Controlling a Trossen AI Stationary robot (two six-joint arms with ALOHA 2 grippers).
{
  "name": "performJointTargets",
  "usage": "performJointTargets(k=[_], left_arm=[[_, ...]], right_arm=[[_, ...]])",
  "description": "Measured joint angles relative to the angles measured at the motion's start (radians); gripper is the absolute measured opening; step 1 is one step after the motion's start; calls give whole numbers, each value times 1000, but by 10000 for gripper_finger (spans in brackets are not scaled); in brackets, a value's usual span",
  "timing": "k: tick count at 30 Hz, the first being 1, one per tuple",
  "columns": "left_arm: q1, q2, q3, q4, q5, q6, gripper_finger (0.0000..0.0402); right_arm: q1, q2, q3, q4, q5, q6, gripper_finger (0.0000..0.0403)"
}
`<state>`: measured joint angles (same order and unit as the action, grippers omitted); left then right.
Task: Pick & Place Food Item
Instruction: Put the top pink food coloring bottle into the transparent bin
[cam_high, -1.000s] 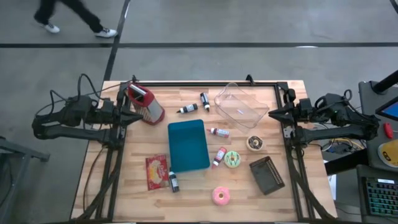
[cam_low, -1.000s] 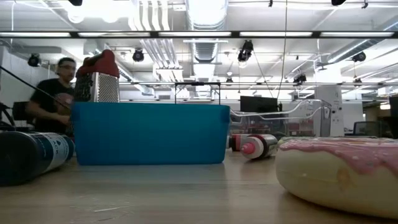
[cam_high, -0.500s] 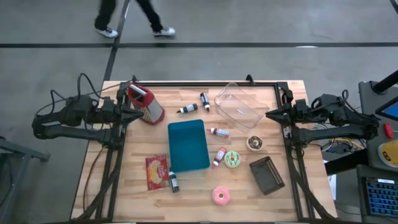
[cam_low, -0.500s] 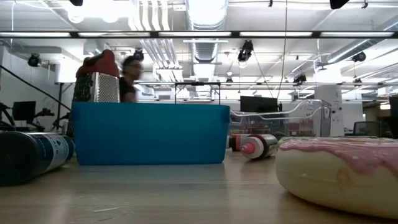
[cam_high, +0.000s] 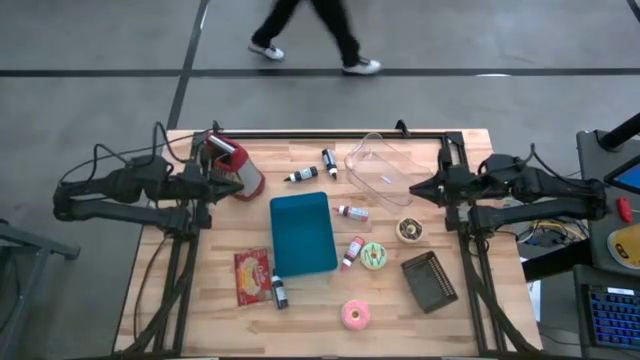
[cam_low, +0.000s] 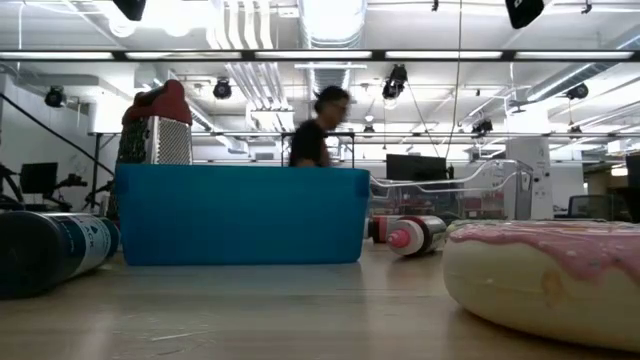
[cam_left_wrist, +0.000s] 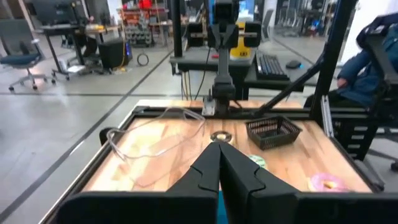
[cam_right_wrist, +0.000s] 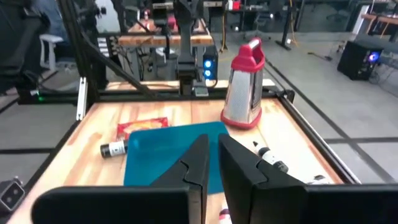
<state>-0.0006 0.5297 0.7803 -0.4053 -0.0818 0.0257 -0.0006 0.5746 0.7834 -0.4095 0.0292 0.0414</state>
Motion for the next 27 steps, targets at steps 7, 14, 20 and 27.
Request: performJointTargets(k=[7,14,20,27], left_arm=[[0,52,0,0,0,0,9],[0,102,0,0,3,0,9],[0,151,0,0,3,0,9],[0,207,0,1,3,0,9]], right_arm=[[0,59,0,1,0,-3,34],[0,107,0,3,0,-12,34],[0,144,0,3,-1,-16,34],[0,191,0,3,-1,-16,34]])
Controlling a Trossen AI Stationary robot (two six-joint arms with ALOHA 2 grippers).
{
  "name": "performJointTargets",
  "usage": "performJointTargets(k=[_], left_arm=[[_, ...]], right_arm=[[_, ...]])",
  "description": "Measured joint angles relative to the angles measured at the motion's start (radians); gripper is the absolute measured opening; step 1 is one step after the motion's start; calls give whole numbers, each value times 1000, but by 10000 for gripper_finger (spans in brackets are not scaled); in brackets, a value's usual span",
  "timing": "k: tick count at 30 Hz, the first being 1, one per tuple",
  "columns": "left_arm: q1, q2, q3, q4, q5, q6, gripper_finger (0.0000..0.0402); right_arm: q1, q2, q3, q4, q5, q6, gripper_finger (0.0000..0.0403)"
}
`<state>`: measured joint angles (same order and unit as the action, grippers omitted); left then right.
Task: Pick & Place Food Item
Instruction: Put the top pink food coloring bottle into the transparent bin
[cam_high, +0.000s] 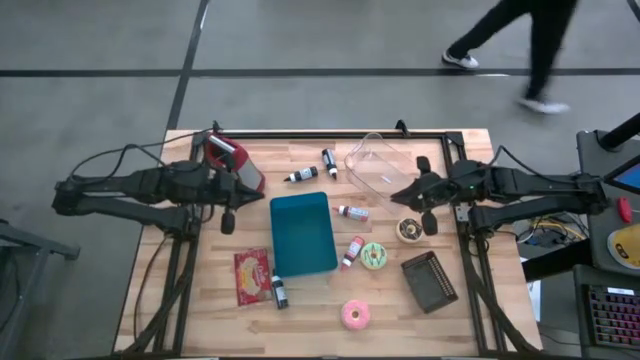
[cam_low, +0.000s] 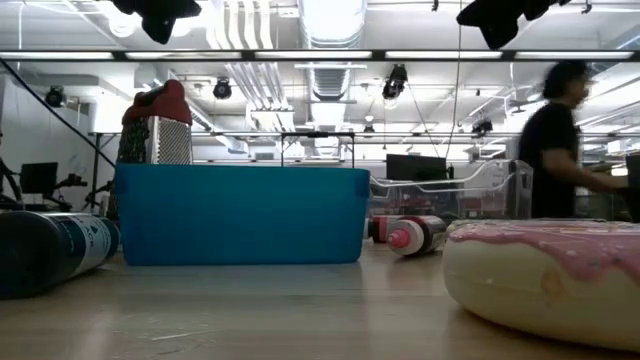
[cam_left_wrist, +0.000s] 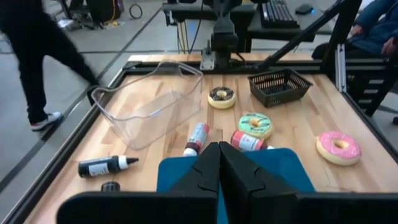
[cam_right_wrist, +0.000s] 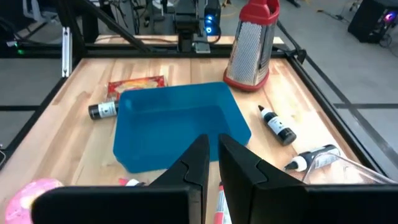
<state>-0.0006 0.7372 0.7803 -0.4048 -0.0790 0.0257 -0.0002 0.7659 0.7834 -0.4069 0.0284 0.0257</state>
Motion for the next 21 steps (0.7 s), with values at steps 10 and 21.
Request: performJointTargets(k=[10,21], left_arm=[[0,73,0,0,0,0,9],[0,155,0,2,0,0,9]], right_arm=[[0,80,0,0,0,0,34],[0,166,0,0,0,-3,34]])
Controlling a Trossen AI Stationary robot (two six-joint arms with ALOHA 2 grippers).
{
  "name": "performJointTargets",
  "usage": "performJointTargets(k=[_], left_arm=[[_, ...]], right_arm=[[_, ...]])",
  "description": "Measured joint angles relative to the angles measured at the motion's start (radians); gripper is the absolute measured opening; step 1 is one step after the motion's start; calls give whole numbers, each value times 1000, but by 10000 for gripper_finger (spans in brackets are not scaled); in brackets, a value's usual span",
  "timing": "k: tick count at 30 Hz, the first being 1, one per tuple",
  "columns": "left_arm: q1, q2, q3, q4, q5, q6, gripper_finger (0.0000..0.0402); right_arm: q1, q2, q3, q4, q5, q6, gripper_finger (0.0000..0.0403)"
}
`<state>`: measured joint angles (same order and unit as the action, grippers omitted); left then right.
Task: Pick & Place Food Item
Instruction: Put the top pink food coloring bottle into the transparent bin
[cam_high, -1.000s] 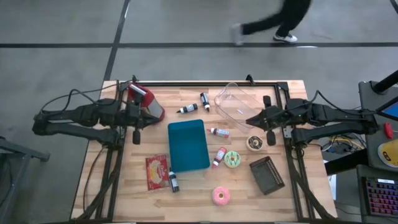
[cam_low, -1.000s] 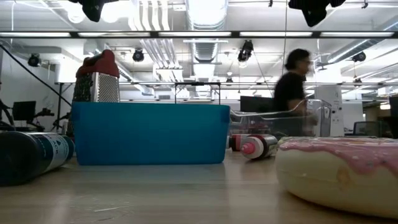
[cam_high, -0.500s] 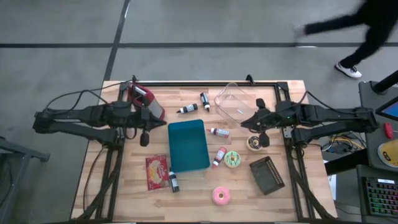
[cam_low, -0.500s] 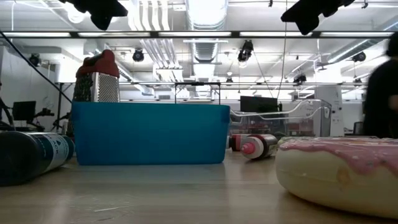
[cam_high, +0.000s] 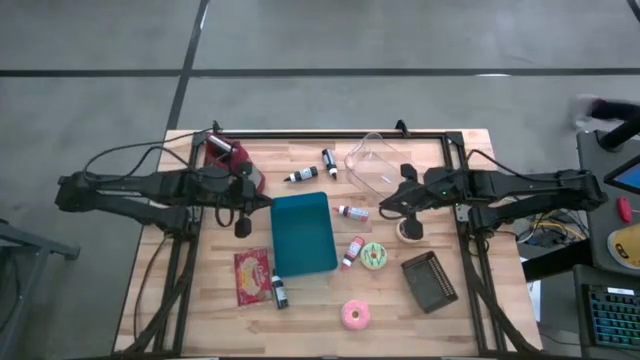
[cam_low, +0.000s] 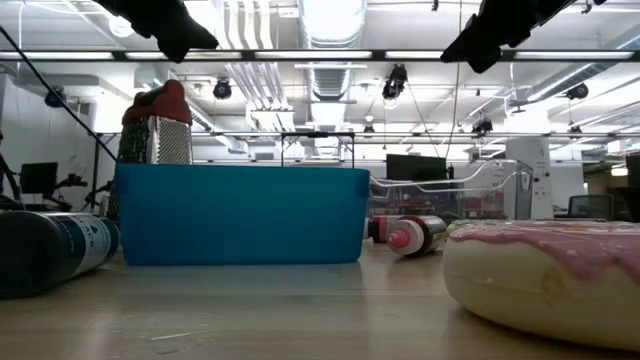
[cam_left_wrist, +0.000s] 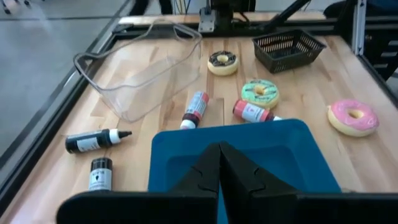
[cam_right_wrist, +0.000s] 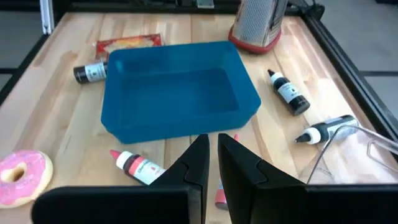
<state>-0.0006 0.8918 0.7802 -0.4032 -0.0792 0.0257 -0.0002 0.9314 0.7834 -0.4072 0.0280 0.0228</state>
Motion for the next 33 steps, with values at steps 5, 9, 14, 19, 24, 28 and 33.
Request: performJointTargets(k=[5,9,14,19,24,28,33], left_arm=[[0,34,0,0,0,0,9],[0,58,0,0,0,0,9],[0,93,0,0,0,0,9],[0,123,0,-1,0,0,9],[0,146,0,-1,0,0,9],[0,157,0,-1,0,0,9],[0,158,0,-1,0,0,9]], right_arm=[[0,37,0,1,0,1,34],[0,68,0,0,0,2,34],[0,114,0,1,0,3,34],[0,164,0,1,0,3,34],[0,221,0,1,-1,3,34],[0,272,0,0,-1,3,34],[0,342,0,0,-1,3,34]])
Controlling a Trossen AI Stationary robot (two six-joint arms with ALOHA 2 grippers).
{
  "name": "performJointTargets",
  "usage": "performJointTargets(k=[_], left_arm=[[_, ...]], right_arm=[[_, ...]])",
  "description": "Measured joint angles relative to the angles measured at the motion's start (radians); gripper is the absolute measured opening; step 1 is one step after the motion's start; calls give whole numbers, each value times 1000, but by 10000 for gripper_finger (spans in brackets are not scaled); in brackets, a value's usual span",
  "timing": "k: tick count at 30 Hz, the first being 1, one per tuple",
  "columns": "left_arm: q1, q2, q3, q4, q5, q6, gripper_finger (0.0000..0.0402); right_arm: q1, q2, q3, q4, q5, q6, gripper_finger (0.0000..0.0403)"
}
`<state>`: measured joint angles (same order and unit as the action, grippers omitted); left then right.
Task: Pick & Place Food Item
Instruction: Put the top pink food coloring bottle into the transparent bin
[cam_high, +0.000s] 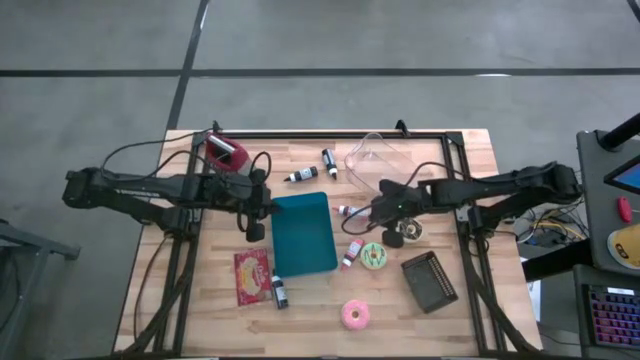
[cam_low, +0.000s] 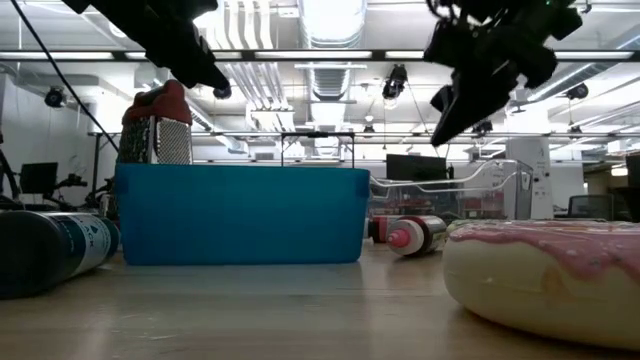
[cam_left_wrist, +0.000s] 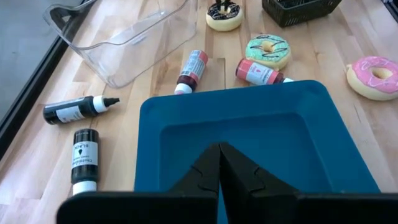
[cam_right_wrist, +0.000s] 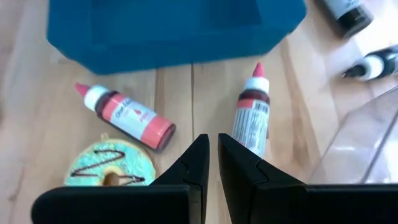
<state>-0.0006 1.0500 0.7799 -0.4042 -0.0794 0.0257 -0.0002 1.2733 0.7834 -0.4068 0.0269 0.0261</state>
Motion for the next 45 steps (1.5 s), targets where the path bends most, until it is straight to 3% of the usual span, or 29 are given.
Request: performJointTargets(k=[15,22,28,34,45], left_arm=[[0,-1,0,0,0,0,9],[0,-1,0,0,0,0,9],[0,-1,0,0,0,0,9],[0,-1,0,0,0,-10,9],[0,20,0,3,-52,-41,9]], right_arm=[[0,226,0,10,-1,55,34],[-5,266,3,25,3,76,34],[-5,294,74,-68,59,118,39],[-4,334,179,-164,131,123,83],[1,451,303,-221,133,76,209]])
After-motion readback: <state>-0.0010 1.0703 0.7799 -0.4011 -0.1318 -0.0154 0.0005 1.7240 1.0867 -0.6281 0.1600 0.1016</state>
